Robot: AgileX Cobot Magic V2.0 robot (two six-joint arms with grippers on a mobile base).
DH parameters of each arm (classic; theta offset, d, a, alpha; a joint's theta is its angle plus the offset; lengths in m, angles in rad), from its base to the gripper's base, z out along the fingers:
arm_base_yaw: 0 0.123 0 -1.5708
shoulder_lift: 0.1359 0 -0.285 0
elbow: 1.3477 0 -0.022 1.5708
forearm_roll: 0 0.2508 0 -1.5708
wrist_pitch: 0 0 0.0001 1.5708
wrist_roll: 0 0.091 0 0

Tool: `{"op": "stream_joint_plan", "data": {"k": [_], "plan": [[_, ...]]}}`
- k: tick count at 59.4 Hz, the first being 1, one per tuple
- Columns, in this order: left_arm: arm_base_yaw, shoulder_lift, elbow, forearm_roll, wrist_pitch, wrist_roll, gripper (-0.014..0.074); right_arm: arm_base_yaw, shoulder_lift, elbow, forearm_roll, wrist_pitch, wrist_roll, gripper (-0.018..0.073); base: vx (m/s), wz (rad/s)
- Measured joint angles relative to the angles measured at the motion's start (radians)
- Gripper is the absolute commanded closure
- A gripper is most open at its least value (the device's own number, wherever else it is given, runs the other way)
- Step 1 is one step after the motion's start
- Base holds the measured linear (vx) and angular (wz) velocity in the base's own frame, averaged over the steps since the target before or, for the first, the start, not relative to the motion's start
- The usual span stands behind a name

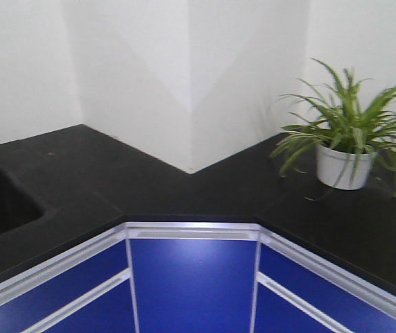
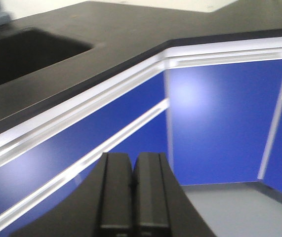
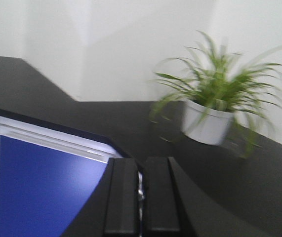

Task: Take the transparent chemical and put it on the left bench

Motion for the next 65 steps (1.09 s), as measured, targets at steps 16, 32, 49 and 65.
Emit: {"op": "stream_joint_plan", "data": {"k": [16,32,49,65], "plan": [[0.000,0.000,0.000,0.000,0.000,0.000,0.0600,0.000,0.000,0.000,0.000,0.000,0.000,0.0562,-0.11,0.92],[0.000,0.000,0.000,0.000,0.000,0.000,0.0600,0.000,0.000,0.000,0.000,0.000,0.000,0.0562,-0.03,1.06],[0.000,0.000,0.000,0.000,0.000,0.000,0.0600,0.000,0.000,0.000,0.000,-0.001,0.000,0.0562,0.06,0.98],[0.000,0.000,0.000,0.000,0.000,0.000,0.0600,0.008,0.000,0.000,0.000,0.000,0.000,0.0562,0.16,0.67]]}}
